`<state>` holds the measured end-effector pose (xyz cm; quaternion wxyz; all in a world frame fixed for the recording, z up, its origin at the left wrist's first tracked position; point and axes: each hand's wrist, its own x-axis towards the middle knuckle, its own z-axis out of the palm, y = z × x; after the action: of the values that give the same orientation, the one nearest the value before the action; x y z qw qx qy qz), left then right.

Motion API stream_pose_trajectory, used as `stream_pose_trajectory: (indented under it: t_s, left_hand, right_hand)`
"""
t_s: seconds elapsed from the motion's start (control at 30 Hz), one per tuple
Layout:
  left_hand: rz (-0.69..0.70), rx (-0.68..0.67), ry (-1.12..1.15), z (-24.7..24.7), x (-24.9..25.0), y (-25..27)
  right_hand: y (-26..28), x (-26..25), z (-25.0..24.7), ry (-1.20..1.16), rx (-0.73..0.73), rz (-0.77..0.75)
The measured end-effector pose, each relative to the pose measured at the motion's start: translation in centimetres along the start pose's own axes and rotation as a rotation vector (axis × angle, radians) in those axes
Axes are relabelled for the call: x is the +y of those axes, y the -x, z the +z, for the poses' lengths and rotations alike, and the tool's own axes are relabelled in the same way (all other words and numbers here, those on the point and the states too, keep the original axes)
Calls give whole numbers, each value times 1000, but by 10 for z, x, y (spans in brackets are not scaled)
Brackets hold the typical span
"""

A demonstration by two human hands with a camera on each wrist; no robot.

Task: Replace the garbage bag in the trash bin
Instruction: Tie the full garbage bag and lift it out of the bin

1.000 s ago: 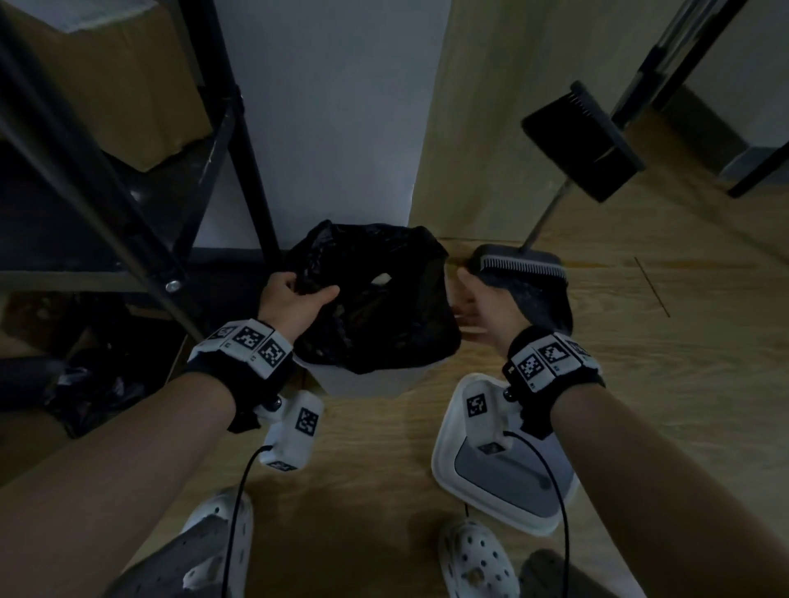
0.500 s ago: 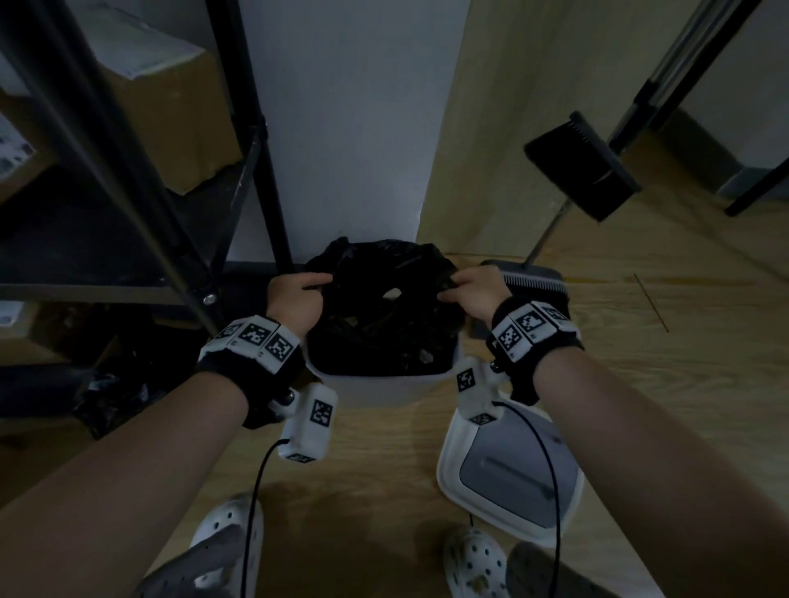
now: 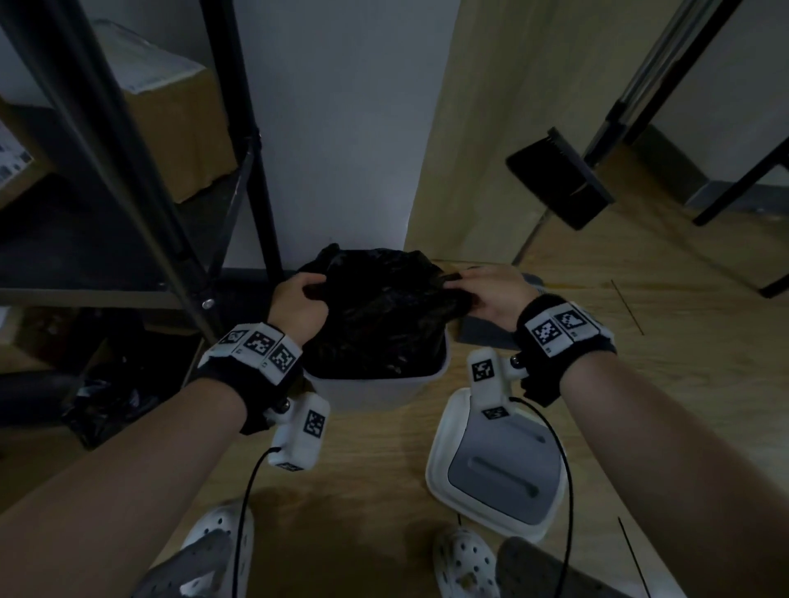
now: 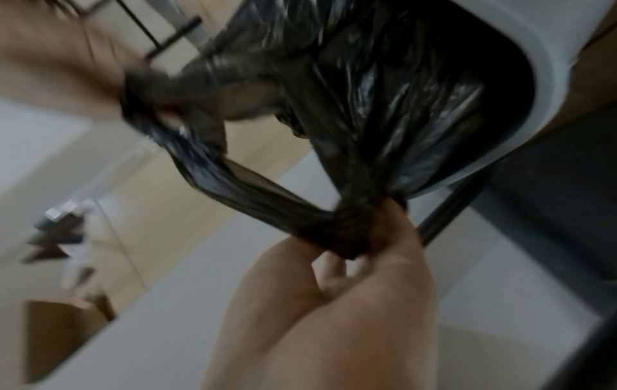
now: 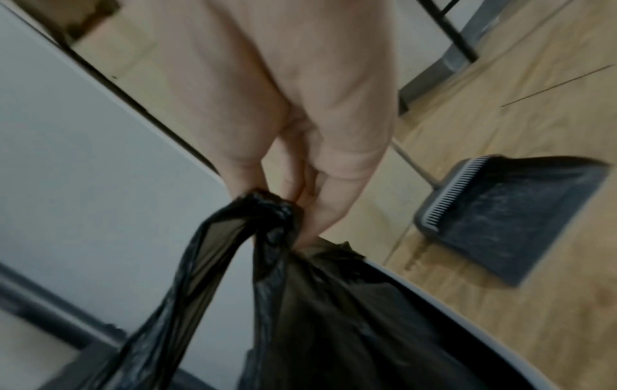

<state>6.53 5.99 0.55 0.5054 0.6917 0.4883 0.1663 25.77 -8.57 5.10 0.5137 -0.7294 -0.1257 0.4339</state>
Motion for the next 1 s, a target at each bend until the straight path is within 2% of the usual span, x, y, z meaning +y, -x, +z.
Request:
stream_pose_trajectory:
  t_s: [0.07, 0.13, 0.2, 0.27, 0.37, 0.5, 0.6, 0.73, 0.83, 0.9, 1.0]
  left_hand:
    - [70, 27, -134, 3, 7, 3]
    - [177, -3, -149, 8, 14, 7]
    - [283, -170, -71, 15, 23, 15]
    - [344, -347, -88, 22, 28, 25]
    - [447, -404, -159, 27, 28, 28]
    - [433, -432, -85, 22, 25, 28]
    - [399, -523, -104, 12, 22, 27]
    - [318, -644, -209, 6, 11, 23]
    - [310, -706, -343, 7, 2, 21]
    - [308, -727, -387, 6, -3, 20]
    - [302, -636, -337, 5, -9, 16]
  right_hand:
    - [0, -7, 1, 4, -54, -22]
    - [-2, -11, 3, 12, -74, -61]
    - [-2, -11, 8, 29, -65, -105]
    - [1, -7, 16, 87, -71, -137]
    - [7, 1, 26, 192, -114, -157]
    - [13, 16, 25, 363, -216, -158]
    - [15, 27, 21, 506, -310, -138]
    - [17, 45, 24, 775, -467, -112]
    - [18, 50, 27, 796, -555, 1]
    - [13, 44, 21, 743, -536, 27]
    - [-3, 28, 9, 555, -296, -20]
